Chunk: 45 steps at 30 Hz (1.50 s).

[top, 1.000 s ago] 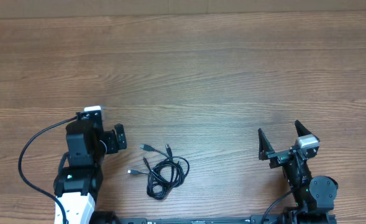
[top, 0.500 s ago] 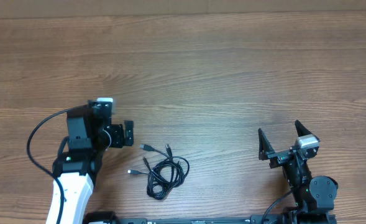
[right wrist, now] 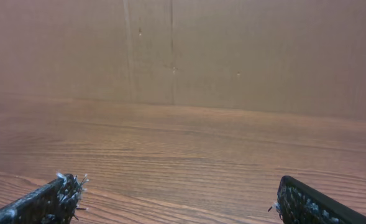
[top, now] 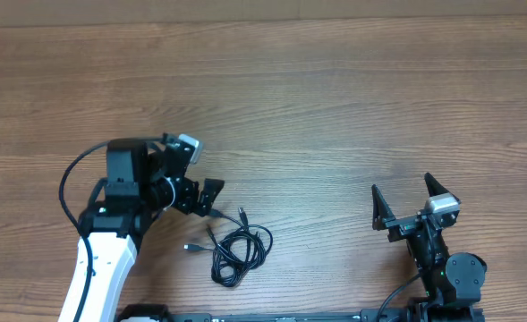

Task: Untangle cables
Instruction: 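Move the left gripper forward and down over the black cable bundle, then close the left gripper on a loop of the black cable bundle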

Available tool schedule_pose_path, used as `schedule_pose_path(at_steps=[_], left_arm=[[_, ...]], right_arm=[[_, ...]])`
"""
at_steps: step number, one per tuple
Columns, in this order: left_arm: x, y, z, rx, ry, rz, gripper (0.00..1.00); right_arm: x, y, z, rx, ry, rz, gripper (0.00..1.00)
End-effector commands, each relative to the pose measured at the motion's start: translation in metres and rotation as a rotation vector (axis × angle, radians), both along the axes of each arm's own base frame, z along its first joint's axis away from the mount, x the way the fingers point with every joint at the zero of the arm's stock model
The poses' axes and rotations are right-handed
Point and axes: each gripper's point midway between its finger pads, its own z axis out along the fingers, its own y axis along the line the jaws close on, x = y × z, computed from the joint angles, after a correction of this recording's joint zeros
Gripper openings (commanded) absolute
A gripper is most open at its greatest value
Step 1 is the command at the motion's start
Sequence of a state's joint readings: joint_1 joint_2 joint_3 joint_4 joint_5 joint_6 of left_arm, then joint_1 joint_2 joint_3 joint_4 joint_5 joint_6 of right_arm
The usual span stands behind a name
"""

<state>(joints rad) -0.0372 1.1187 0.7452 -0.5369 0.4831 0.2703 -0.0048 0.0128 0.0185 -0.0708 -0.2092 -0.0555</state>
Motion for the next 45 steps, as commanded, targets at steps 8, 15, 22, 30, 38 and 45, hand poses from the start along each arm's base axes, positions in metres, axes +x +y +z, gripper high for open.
schedule_pose_path(at_steps=[8, 15, 22, 30, 38, 45], left_arm=[[-0.025, -0.033, 0.000, 0.137, 0.093, -0.233, 1.00], [-0.056, -0.053, -0.014, 0.184, 0.158, -0.398, 0.99], [-0.058, -0.062, -0.012, 0.175, 0.153, -0.405, 1.00], [-0.055, -0.059, -0.013, 0.194, 0.146, -0.391, 0.99], [-0.070, -0.065, -0.016, 0.194, 0.172, -0.468, 1.00], [-0.085, -0.079, -0.018, 0.213, 0.164, -0.569, 0.99]], right_arm=[[0.000, 0.000, -0.002, 0.005, -0.003, -0.003, 1.00], [0.000, 0.000, -0.002, 0.005, -0.003, -0.003, 1.00], [0.000, 0.000, -0.002, 0.005, -0.003, -0.003, 1.00], [0.000, 0.000, -0.002, 0.005, -0.003, -0.003, 1.00], [0.000, 0.000, -0.002, 0.005, -0.003, -0.003, 1.00], [0.000, 0.000, -0.002, 0.005, -0.003, -0.003, 1.00]])
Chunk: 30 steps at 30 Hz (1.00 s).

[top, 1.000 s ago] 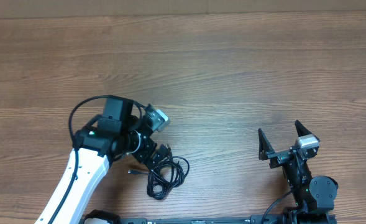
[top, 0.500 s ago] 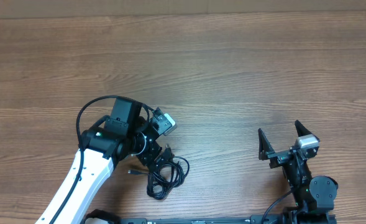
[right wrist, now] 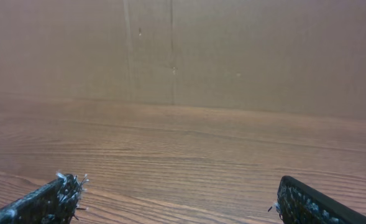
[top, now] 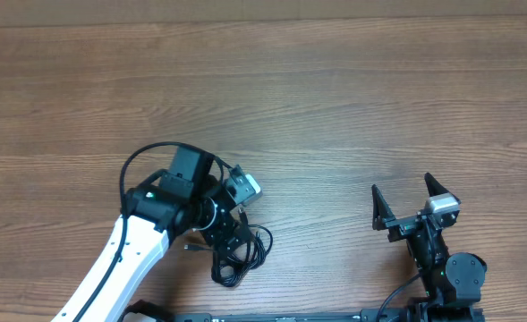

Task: Untangle cables
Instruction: 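Close the left gripper on a loop of the black cable bundle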

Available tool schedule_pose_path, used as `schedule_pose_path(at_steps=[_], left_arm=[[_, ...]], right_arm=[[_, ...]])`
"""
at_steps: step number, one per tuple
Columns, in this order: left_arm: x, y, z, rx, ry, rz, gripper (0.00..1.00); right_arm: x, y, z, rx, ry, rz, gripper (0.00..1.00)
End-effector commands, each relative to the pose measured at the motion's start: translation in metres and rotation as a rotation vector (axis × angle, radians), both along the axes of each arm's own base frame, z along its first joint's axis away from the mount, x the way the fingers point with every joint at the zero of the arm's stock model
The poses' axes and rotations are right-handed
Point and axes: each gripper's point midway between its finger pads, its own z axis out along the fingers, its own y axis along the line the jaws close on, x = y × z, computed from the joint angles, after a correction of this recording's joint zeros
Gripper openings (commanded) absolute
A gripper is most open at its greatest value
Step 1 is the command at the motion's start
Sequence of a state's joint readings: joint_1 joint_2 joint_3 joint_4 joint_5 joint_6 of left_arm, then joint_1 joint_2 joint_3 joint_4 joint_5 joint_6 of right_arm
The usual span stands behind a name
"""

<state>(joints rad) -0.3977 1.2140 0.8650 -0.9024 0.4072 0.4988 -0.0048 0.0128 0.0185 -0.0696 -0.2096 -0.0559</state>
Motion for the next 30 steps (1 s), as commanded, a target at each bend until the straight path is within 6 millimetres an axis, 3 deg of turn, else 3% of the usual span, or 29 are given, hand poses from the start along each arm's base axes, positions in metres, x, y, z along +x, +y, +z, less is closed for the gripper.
schedule_pose_path(at_steps=[1, 7, 21, 30], left_arm=[[-0.002, -0.012, 0.007, -0.015, -0.025, -0.077, 1.00], [-0.010, -0.017, -0.007, 0.013, 0.039, -0.110, 1.00], [-0.017, -0.013, -0.064, 0.115, 0.220, -0.190, 1.00], [-0.022, -0.012, -0.081, 0.146, 0.264, -0.228, 1.00]], right_arm=[[0.000, 0.000, -0.002, 0.006, -0.002, -0.004, 1.00], [0.000, 0.000, -0.002, 0.006, -0.002, -0.004, 1.00], [0.000, 0.000, -0.002, 0.006, -0.002, -0.004, 1.00], [0.000, 0.000, -0.002, 0.006, -0.002, -0.004, 1.00]])
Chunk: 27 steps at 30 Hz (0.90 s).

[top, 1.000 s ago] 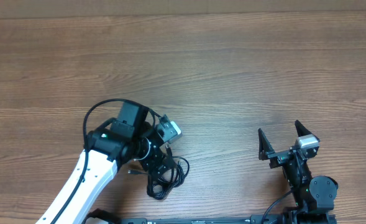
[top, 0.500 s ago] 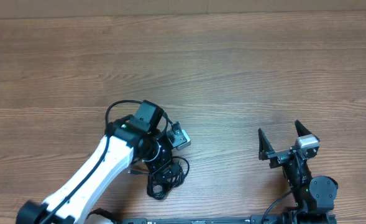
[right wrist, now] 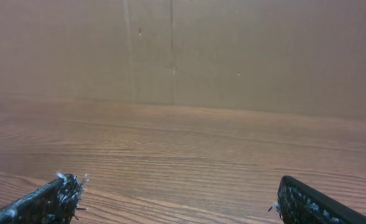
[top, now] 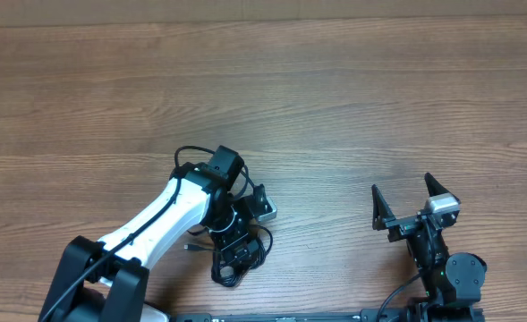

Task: Untangle cables
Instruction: 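Close the left gripper on a loop of the black cable bundle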

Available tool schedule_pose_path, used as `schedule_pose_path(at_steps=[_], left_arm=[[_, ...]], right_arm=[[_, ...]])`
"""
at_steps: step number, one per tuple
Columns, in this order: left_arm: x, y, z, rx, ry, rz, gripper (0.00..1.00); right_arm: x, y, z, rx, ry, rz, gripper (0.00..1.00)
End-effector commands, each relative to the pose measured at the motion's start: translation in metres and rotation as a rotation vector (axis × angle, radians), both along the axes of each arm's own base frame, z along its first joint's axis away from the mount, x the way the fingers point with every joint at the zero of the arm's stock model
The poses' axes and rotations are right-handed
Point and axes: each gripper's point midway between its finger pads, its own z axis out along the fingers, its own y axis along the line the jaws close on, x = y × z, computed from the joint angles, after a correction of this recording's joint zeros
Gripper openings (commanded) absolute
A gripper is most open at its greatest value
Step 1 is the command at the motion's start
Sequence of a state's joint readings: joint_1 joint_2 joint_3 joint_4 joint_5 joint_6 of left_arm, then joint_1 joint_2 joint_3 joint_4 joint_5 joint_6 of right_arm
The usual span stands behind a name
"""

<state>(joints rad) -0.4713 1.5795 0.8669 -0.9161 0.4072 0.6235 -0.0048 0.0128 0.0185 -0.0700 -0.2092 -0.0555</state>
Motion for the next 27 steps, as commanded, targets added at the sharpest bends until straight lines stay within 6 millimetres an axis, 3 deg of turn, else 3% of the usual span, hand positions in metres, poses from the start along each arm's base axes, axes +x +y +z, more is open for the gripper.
schedule_pose_path(at_steps=[1, 8, 17, 22, 27], left_arm=[[0.007, -0.004, -0.001, -0.002, -0.024, -0.042, 1.00], [0.014, 0.015, -0.020, 0.128, -0.043, -0.052, 0.96], [0.031, 0.008, -0.026, 0.108, -0.106, -0.047, 0.82], [0.031, 0.008, -0.026, 0.107, -0.103, -0.048, 0.55], [0.030, 0.007, -0.026, 0.100, -0.098, -0.047, 0.48]], right_arm=[[0.000, 0.000, -0.002, 0.005, -0.003, -0.003, 1.00], [0.000, 0.000, -0.002, 0.005, -0.003, -0.003, 1.00], [0.000, 0.000, -0.002, 0.005, -0.003, -0.003, 1.00], [0.000, 0.000, -0.002, 0.005, -0.003, -0.003, 1.00], [0.000, 0.000, -0.002, 0.005, -0.003, -0.003, 1.00]])
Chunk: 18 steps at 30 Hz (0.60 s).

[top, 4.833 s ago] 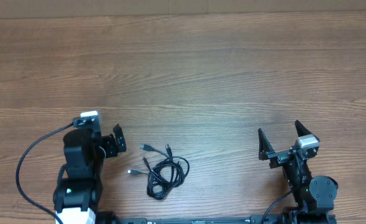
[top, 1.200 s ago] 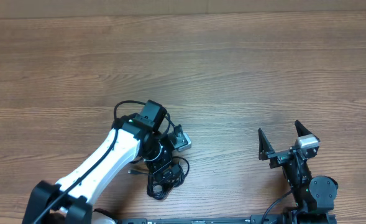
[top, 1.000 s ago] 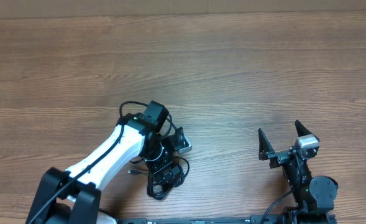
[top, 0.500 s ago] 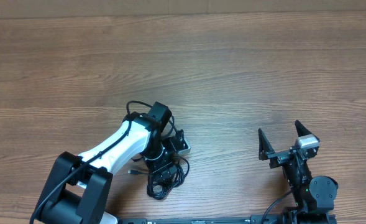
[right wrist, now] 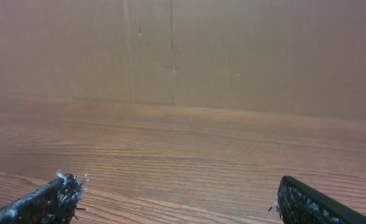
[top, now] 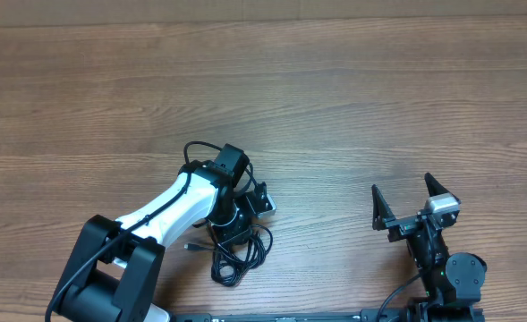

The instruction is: Untangle cables

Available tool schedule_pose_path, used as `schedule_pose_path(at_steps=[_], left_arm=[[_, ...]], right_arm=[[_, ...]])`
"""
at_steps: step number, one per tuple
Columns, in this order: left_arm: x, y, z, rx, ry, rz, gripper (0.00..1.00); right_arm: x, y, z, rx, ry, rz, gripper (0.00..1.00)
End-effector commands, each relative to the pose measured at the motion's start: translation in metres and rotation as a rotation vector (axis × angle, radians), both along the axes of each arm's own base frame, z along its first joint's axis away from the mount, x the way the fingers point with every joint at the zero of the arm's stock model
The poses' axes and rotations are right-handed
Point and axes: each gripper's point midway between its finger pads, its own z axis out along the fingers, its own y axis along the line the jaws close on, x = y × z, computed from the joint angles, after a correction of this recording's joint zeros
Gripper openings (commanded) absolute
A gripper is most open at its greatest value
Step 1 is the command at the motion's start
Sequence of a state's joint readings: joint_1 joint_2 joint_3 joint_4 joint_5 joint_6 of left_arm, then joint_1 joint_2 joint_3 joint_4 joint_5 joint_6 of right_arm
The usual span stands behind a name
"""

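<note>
A tangle of thin black cable [top: 242, 257] lies on the wooden table [top: 335, 107] near the front edge, with one plug end [top: 191, 245] sticking out to its left. My left gripper [top: 231, 227] points straight down onto the upper part of the tangle. Its fingers are hidden under its own body, so its state does not show. My right gripper [top: 403, 199] rests far to the right, open, with nothing between its fingers [right wrist: 52, 199]. No cable shows in the right wrist view.
The left arm's white link [top: 160, 215] slants from the front left toward the tangle. A brown cardboard wall [right wrist: 232, 50] closes off the far side of the table. The right arm's base [top: 451, 277] sits at the front right.
My left gripper has shifted a little away from the front edge, from over the middle of the tangle to its upper part. More of the lower loops show. The right arm has not moved.
My left gripper first hung left of and above the cable tangle, fingers apart. Then it stood over the tangle's left side, then straight down over its middle. Now it sits on the upper part. The tangle keeps about the same shape. The right gripper stayed open and still.
</note>
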<state>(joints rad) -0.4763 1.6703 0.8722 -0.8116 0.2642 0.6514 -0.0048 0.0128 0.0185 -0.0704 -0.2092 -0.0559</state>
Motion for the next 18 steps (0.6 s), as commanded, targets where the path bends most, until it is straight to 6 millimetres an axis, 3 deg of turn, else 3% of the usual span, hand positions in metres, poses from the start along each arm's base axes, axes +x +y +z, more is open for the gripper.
schedule_pose_path(at_steps=[1, 2, 3, 4, 11, 18], left_arm=[[0.004, -0.006, 0.003, -0.018, -0.005, -0.010, 0.43], [0.004, -0.006, 0.003, -0.022, -0.005, -0.010, 0.33], [0.005, -0.007, 0.003, -0.024, -0.008, -0.010, 0.17], [0.006, -0.008, 0.003, -0.026, -0.012, -0.005, 0.15], [0.025, -0.018, 0.004, -0.056, -0.049, 0.150, 0.08], [0.055, -0.031, 0.012, -0.102, -0.121, 0.296, 0.09]], right_arm=[[0.000, 0.000, -0.002, 0.006, -0.003, -0.003, 1.00], [0.000, 0.000, -0.002, 0.006, -0.003, -0.003, 1.00], [0.000, 0.000, -0.002, 0.006, -0.003, -0.003, 1.00], [0.000, 0.000, -0.002, 0.006, -0.003, -0.003, 1.00], [0.000, 0.000, -0.002, 0.006, -0.003, -0.003, 1.00], [0.000, 0.000, -0.002, 0.006, -0.003, -0.003, 1.00]])
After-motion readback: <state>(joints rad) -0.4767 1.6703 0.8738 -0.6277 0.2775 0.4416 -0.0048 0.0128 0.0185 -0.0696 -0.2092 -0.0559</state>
